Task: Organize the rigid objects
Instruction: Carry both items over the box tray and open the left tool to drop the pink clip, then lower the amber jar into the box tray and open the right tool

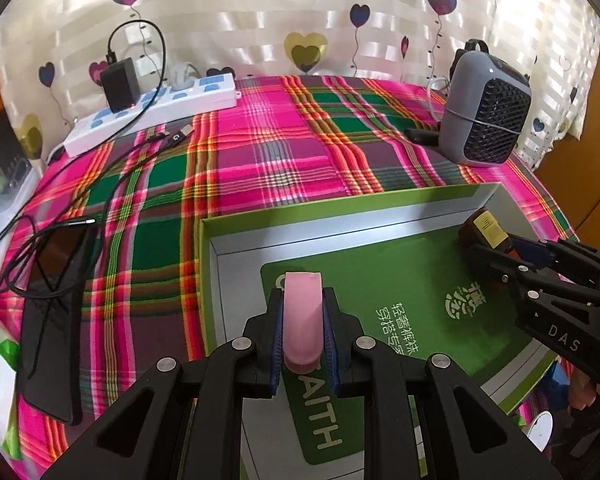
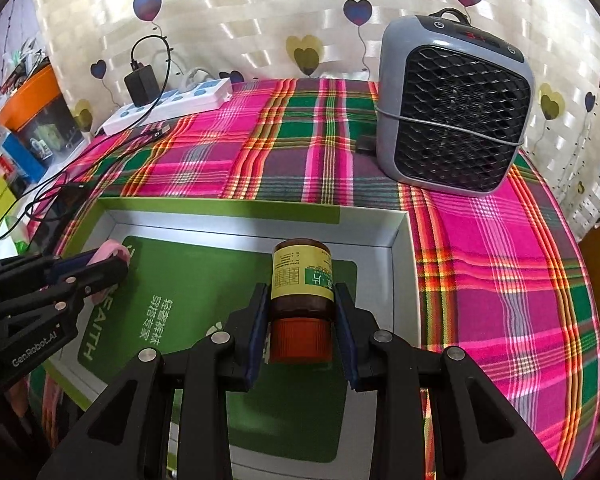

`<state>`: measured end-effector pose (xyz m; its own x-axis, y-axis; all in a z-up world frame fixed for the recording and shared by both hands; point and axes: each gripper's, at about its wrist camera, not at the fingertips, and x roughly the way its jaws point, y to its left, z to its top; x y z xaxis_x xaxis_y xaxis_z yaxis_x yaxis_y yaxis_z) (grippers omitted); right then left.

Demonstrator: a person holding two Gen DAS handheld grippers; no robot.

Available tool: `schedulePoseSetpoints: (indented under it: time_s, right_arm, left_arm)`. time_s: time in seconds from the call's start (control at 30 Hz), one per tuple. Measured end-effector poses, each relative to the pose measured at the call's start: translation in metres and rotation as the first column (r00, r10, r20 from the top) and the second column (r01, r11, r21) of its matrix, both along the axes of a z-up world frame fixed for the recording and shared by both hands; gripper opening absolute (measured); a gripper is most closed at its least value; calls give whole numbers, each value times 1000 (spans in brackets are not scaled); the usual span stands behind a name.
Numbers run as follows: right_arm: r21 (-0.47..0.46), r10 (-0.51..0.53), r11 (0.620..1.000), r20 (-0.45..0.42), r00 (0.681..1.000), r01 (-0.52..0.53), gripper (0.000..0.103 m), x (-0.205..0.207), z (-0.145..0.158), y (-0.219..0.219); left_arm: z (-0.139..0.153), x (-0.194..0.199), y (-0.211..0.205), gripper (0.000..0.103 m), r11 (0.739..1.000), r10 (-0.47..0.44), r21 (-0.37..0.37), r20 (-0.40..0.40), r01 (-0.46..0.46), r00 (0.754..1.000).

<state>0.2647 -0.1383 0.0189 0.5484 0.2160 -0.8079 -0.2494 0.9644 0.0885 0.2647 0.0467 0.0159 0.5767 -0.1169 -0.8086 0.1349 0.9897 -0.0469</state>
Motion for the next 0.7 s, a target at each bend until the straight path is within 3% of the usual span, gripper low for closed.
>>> schedulePoseSetpoints:
  time_s: [0.37, 0.7]
  right_arm:
    - [-14, -3, 1000, 5, 1000, 3, 33, 0, -2, 3]
    - [-11, -10, 1000, 10, 1000, 10, 34, 0, -3, 3]
  left_arm:
    - [-2, 2, -3, 18, 1000, 1, 26, 6, -1, 1000]
    - [-1, -1, -8, 37, 1000, -18, 16, 7, 18, 1000]
